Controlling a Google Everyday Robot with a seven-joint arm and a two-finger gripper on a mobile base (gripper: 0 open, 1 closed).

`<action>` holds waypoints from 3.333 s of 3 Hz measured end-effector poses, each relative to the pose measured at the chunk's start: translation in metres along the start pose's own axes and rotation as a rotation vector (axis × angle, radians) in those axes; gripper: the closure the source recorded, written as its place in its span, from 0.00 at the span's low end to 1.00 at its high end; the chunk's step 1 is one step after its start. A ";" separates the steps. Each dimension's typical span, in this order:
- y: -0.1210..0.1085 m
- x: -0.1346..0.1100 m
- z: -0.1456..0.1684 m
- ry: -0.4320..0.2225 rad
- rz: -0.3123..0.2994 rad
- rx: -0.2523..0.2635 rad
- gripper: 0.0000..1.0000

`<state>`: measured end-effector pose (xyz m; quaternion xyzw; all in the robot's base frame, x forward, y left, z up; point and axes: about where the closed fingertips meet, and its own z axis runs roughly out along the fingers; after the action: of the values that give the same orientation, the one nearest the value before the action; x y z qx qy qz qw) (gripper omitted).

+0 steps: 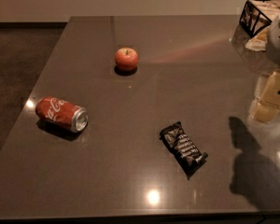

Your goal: Place coke can upright

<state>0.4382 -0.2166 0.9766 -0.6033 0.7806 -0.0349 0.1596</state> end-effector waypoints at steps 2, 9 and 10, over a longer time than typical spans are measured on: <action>-0.002 -0.004 -0.001 -0.005 -0.009 -0.007 0.00; 0.029 -0.261 0.040 -0.181 -0.076 -0.288 0.00; 0.040 -0.287 0.046 -0.178 -0.084 -0.308 0.00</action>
Offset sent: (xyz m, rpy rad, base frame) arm 0.0048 0.0052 -0.0012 0.0063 0.0359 0.0259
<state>0.4774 0.0738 0.9823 -0.6531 0.7338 0.1320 0.1323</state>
